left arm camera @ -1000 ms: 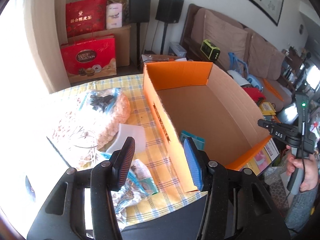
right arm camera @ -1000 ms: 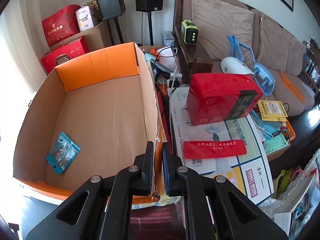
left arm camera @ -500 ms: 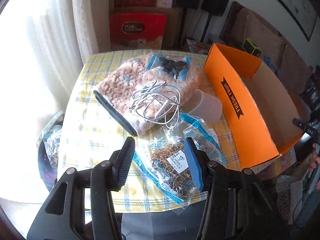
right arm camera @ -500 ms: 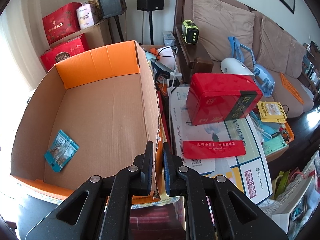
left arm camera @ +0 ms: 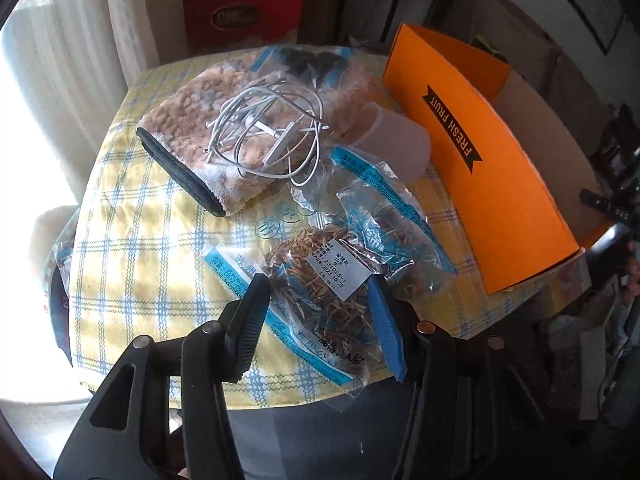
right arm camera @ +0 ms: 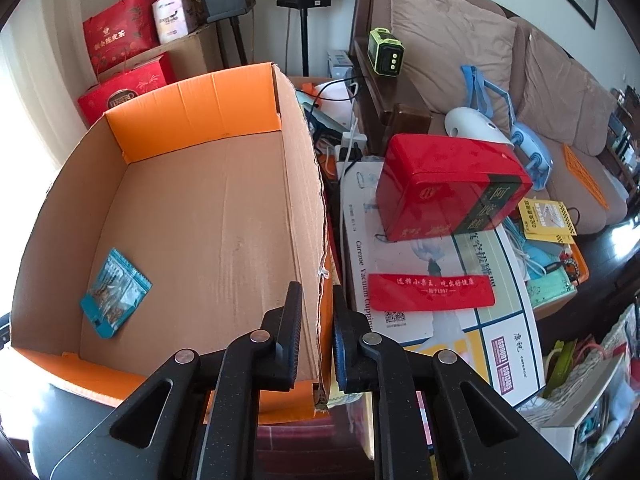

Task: Organize objects
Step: 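Grasp the clear bag of dried food with the left gripper, then carry the dried food bag into the orange box and release it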

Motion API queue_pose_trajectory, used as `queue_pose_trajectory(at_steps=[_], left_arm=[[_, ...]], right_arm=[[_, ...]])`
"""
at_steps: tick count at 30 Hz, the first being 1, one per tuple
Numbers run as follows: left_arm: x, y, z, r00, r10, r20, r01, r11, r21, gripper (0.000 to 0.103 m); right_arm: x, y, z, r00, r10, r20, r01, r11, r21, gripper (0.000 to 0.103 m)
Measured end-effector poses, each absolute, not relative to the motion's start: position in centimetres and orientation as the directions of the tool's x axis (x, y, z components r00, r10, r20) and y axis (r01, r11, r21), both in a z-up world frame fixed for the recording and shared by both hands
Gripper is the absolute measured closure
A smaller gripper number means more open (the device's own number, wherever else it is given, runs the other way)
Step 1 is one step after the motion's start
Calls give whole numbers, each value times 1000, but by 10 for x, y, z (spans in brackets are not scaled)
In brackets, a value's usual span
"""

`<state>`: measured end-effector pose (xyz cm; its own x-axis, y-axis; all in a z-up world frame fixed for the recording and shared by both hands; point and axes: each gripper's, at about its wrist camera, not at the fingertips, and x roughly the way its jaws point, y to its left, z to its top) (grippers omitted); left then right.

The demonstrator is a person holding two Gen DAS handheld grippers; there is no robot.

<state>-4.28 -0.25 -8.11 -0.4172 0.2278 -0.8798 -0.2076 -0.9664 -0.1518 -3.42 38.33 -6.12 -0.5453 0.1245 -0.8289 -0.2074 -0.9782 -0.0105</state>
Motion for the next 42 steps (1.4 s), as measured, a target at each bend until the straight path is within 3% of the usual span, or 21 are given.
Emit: queue_pose_trajectory(at_steps=[1, 3, 7, 24, 32, 42], left_arm=[[-43, -3, -82, -416, 232, -879, -207, -966, -157, 57], [-46, -4, -82, -408, 245, -879, -206, -963, -173, 86], [-46, -9, -77, -430, 247, -868, -199, -964, -176, 101], [-36, -11, -10, -548, 374, -748, -257, -927, -275, 103], [-36, 17, 32, -595, 431, -678, -338, -900, -275, 103], [-44, 66, 41, -577, 481, -660, -416, -869, -269, 103]], right_arm=[[-34, 384, -61, -545, 123, -829, -209, -978, -8, 91], [-33, 385, -61, -546, 121, -829, -211, -978, -4, 92], [-33, 385, -61, -549, 124, -826, -212, -977, -6, 92], [-31, 385, -57, -562, 124, -818, -214, -977, -1, 93], [-30, 385, -57, -563, 123, -817, -213, -977, 0, 93], [-30, 384, -56, -564, 123, -816, -212, -977, 0, 93]])
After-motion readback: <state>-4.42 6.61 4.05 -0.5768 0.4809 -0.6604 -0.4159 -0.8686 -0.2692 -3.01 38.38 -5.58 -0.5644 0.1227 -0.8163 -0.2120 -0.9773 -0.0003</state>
